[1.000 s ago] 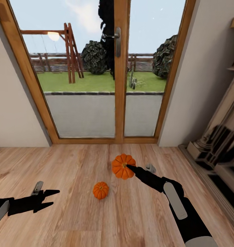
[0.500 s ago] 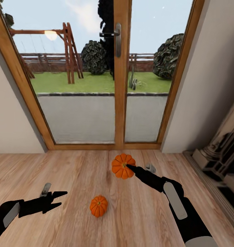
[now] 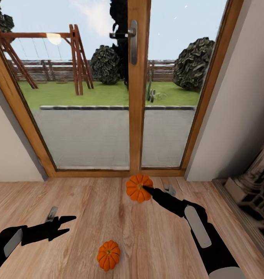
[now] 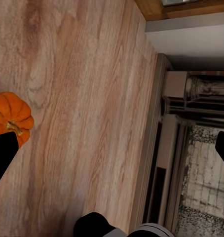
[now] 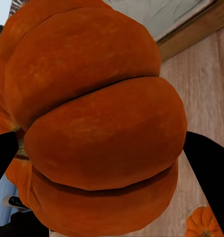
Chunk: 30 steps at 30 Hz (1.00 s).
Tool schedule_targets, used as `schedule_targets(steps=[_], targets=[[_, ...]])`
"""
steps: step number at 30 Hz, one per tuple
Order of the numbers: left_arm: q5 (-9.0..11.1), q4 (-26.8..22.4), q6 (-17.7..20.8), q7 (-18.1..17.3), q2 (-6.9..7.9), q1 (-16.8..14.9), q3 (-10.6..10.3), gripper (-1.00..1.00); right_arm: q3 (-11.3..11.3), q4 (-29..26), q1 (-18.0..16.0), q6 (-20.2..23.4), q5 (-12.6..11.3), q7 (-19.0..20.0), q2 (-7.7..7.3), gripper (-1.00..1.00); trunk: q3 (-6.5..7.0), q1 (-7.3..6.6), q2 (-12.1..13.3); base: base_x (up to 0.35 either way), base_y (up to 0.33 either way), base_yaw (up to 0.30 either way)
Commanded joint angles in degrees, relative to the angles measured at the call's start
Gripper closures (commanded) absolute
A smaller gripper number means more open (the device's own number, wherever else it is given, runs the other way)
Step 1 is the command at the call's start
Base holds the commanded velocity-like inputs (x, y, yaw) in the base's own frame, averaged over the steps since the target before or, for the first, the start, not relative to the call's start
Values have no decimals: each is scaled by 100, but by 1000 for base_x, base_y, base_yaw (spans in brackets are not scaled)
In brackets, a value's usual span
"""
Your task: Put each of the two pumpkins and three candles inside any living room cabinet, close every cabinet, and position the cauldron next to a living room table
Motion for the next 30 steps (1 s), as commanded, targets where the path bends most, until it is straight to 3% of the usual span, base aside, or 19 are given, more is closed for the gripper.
schedule_targets(steps=[1,10,22,26,30], targets=[[2,0,0,0,0,0,0,-100,-1,-2,-1,5,-64,12,1,100,0,0,0,335,0,0],[18,0,22,0,-3,0,-8,-100,-1,-2,-1,5,-78,15,1,100,0,0,0,165,0,0],[52,0,14,-14,-20,0,-21,-100,0,13,-1,12,-71,7,5,100,-215,263,-481,1,0,0],[42,51,-18,-21,-172,0,-31,-100,-1,15,-1,13,-77,7,1,100,-287,351,-642,0,0,0],[11,405,-167,-23,-318,0,-41,-100,-1,13,-1,26,-85,2,-10,100,-371,381,-686,0,0,0]])
